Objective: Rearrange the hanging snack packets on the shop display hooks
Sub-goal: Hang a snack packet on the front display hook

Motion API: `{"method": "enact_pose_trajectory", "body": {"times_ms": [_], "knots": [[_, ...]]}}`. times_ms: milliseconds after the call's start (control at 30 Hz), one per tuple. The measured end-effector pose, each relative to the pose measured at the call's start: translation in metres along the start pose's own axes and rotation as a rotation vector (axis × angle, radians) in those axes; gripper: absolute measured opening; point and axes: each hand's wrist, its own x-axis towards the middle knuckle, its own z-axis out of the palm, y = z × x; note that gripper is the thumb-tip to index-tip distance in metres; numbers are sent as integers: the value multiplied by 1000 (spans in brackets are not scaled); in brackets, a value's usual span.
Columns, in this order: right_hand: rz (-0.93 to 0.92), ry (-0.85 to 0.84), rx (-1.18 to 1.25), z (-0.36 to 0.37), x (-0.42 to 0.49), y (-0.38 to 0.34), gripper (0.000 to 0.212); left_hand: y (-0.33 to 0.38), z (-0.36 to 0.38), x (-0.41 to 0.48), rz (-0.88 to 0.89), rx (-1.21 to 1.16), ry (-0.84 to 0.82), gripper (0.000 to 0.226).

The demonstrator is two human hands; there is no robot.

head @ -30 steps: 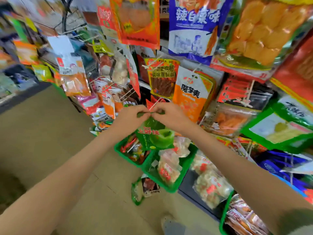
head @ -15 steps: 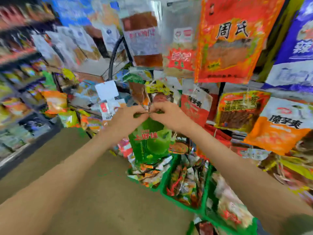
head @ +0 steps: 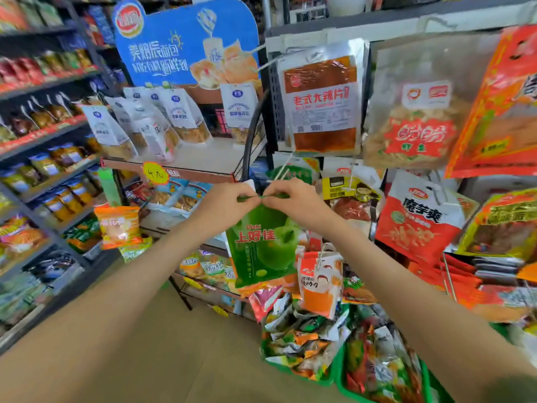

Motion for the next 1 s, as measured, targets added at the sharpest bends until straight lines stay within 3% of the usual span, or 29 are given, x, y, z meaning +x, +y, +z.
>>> {"method": "enact_pose_trajectory", "body": {"times_ms": [233, 400, 567, 733, 833, 1000], "knots": [[133, -159, -52, 51, 43, 56, 9, -75, 32, 50, -7, 77, -312, 22], [240, -145, -84, 77, 47, 88, 13, -120, 65, 71, 10, 172, -311, 21], [348, -107, -232, 101, 55, 112, 8, -138, 91, 86, 296, 481, -283, 20], [399, 1, -319, 117, 65, 116, 12, -172, 110, 97, 402, 708, -390, 32], [417, 32, -285, 125, 76, 111, 13, -193, 117, 105, 422, 682, -410, 30], [452, 61, -304, 140, 96, 112, 14, -207, 125, 119, 387, 388, -421, 40]]}}
